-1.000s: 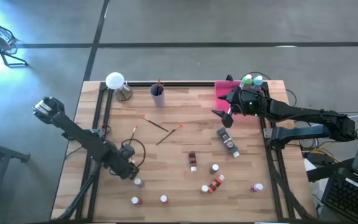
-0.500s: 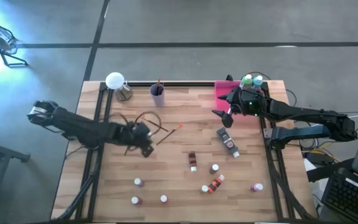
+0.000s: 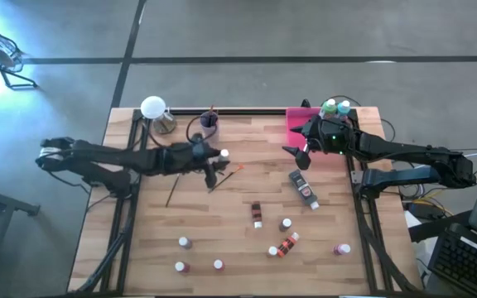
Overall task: Pick & Place Paint Supplies
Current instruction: Put the small gray paint bottle into the pink bin
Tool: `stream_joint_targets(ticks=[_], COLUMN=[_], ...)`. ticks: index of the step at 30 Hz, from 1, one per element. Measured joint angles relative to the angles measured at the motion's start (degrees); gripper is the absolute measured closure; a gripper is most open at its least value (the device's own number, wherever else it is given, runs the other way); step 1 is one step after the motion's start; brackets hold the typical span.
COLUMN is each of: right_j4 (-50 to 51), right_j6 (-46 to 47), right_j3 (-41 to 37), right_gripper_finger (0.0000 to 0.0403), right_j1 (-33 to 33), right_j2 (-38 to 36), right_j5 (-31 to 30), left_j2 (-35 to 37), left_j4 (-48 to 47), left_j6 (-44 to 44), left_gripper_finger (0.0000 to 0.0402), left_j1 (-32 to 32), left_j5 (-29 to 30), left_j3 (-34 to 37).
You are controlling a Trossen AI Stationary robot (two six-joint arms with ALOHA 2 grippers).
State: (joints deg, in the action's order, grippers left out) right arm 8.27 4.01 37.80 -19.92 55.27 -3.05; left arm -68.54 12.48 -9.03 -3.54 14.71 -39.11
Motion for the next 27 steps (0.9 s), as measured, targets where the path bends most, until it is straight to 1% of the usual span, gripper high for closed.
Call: stream_joint_targets(ticks=[6, 12, 14, 17, 21, 23, 27], right_j4=[0.0, -0.1, -0.2, -1.6, -3.4, -4.8, -8.3], right_j6=[0.0, -0.1, 0.0, 0.7, 4.7, 6.1, 11.4], right_j3=[0.0, 0.0, 0.0, 0.0, 0.0, 0.0, 0.0], right_gripper_finger=[0.0039, 0.0039, 0.0039, 0.0039, 0.004, 0.0039, 0.004], right_j1=[0.0, 0.0, 0.0, 0.0, 0.0, 0.1, 0.6], right_j2=[0.0, 0.0, 0.0, 0.2, 0.6, 1.2, 3.0], right_j5=[0.0, 0.0, 0.0, 0.0, 0.0, 0.1, 0.6], left_j2=[0.0, -0.1, -1.0, -4.1, -9.8, -12.7, -18.3], left_j4=[6.0, 10.1, 13.0, 18.1, 24.6, 26.6, 27.4], left_j6=[6.1, 9.1, 9.9, 10.7, 10.6, 10.4, 10.0], left_gripper_finger=[0.0242, 0.0242, 0.0242, 0.0242, 0.0242, 0.0242, 0.0242], left_j1=[-3.4, -6.4, -7.0, -7.9, -9.4, -10.1, -11.1], left_j5=[-6.9, -13.4, -15.3, -19.5, -24.8, -26.4, -27.6], left_j3=[0.0, 0.0, 0.0, 0.0, -0.6, -1.4, -5.7])
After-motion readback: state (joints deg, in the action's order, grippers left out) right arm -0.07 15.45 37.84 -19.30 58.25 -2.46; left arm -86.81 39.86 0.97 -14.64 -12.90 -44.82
